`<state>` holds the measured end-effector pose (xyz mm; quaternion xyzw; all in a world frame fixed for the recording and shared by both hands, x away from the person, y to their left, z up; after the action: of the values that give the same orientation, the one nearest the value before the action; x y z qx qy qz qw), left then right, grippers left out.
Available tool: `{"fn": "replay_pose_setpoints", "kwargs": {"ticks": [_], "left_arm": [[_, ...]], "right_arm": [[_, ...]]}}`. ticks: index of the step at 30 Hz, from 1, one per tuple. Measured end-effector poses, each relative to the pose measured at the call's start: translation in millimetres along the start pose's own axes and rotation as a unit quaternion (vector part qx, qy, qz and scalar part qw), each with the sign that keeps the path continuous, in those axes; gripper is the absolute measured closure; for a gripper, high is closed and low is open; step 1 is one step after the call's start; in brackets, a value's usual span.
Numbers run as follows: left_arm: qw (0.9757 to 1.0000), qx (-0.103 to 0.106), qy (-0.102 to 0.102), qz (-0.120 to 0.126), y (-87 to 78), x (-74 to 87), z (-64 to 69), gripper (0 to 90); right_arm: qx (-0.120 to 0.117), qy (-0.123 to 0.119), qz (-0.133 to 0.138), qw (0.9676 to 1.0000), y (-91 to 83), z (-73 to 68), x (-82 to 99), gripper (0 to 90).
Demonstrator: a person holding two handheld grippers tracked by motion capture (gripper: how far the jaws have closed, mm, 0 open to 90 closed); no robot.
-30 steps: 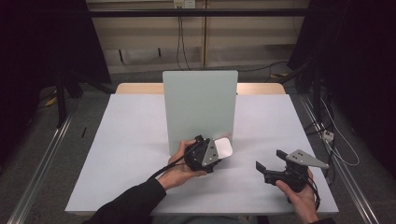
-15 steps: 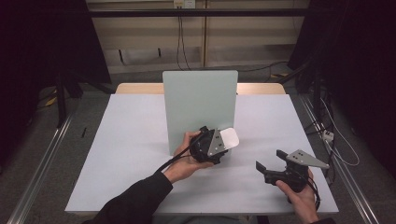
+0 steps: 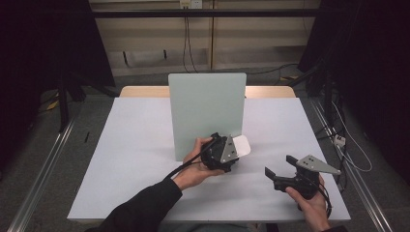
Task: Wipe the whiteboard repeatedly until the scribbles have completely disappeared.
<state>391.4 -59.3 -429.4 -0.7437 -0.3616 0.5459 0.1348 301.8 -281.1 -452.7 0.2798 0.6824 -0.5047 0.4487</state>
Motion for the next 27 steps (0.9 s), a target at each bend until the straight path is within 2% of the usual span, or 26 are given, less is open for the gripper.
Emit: {"fn": "replay_pose_setpoints", "kwargs": {"ticks": [3,4,7,11,14,16,20,21,24,27], "left_arm": [[0.9999,-0.009,-0.001,0.007,-4.8,-2.9,-6.1,31.1],[0.9999,-0.009,0.008,0.0,-4.7,-1.0,-5.0,31.1],[0.9998,0.004,0.009,-0.014,2.3,4.3,4.4,31.1],[0.9989,0.034,0.003,-0.032,13.8,14.2,19.3,31.1],[0.9986,0.035,0.009,-0.039,16.6,16.8,23.8,31.1],[0.9987,0.038,0.002,-0.033,15.5,15.6,21.0,31.1],[0.9993,0.026,0.006,-0.027,9.7,10.1,13.7,31.1],[0.9996,0.015,0.004,-0.022,3.6,5.1,5.7,31.1],[0.9999,0.0,0.003,-0.013,-4.8,0.5,-3.9,31.1],[0.9998,0.001,0.004,-0.017,-4.8,3.2,-2.4,31.1]], "right_arm": [[0.0,0.0,0.001,1.0,-0.4,0.1,0.0,6.4],[0.0,0.0,0.001,1.0,-0.3,0.2,0.1,6.4],[0.001,0.0,0.0,1.0,-0.4,0.4,0.1,6.4],[0.0,-0.001,0.0,1.0,-0.6,0.0,0.1,6.4],[0.0,-0.001,0.0,1.0,-0.4,0.3,0.1,6.4],[0.001,-0.001,0.001,1.0,-0.6,0.5,0.0,6.5],[0.001,-0.001,0.001,1.0,-0.7,0.4,0.0,6.4],[0.001,-0.001,0.001,1.0,-0.5,0.5,0.0,6.4],[0.001,-0.001,0.001,1.0,-0.7,0.4,0.0,6.4],[0.001,0.0,0.001,1.0,-0.5,0.7,0.1,6.4]]}}
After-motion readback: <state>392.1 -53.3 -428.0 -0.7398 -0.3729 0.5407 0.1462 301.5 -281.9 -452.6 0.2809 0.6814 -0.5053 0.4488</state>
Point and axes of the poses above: each handheld gripper's, and its own axes: y roughly forward along the jaws, x roughly out of its underside, z roughly to its right, the point moved 4 cm from there along y, roughly forward along the jaws, and after that the axes turned 5 degrees about x, right-handed, at the moved point
